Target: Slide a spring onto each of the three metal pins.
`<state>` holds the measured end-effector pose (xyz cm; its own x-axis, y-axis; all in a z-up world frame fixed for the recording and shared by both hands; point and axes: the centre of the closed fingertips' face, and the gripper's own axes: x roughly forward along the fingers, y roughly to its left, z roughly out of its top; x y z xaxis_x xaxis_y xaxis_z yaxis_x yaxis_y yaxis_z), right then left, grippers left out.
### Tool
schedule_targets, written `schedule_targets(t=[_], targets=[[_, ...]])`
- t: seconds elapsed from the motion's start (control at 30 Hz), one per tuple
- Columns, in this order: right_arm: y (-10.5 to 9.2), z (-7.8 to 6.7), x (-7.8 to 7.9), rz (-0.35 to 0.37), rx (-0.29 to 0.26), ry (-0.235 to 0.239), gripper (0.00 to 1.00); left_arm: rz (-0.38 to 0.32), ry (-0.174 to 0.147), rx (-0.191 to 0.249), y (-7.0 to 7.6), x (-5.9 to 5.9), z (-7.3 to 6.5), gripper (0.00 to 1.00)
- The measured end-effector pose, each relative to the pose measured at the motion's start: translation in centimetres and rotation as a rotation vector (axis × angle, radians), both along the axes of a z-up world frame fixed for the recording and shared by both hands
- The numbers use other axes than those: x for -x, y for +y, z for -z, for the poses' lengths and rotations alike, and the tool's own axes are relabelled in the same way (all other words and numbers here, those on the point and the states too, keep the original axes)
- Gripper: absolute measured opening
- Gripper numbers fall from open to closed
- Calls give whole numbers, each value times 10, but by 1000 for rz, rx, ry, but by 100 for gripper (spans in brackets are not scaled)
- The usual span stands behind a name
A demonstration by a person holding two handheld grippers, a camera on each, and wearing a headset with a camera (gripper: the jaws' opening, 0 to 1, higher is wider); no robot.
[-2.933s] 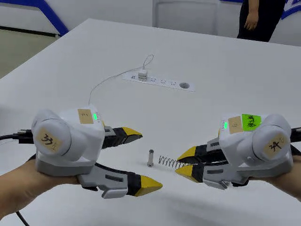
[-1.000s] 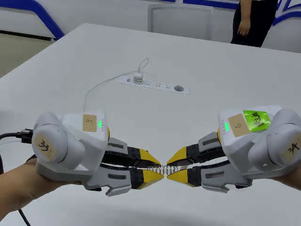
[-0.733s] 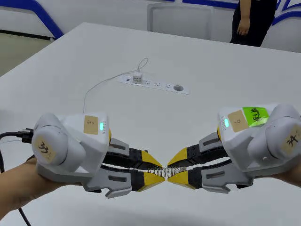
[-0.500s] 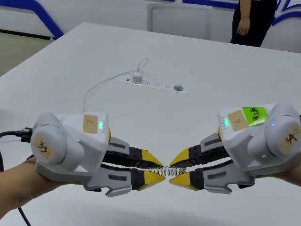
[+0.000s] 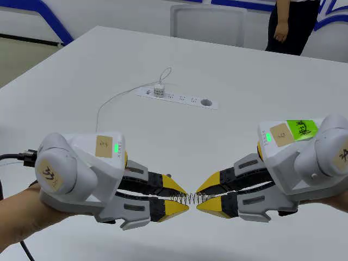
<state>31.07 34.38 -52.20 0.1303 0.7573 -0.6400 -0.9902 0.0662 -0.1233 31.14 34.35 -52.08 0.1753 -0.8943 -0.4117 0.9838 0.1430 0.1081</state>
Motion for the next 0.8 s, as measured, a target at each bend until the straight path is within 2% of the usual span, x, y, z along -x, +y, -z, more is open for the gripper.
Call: schedule_targets(t=[0.13, 0.27, 0.57, 0.8], targets=[[0, -4, 2, -7, -14, 9, 11, 6, 0, -3, 0, 1, 0, 11], [5, -17, 6, -12, -81, 38, 11, 8, -4, -10, 1, 1, 2, 11], [15, -27, 5, -1, -142, 50, 11, 7, -11, -23, 0, 0, 5, 11], [24, -37, 3, 17, -208, 70, 11, 4, 4, -8, -2, -1, 2, 11]])
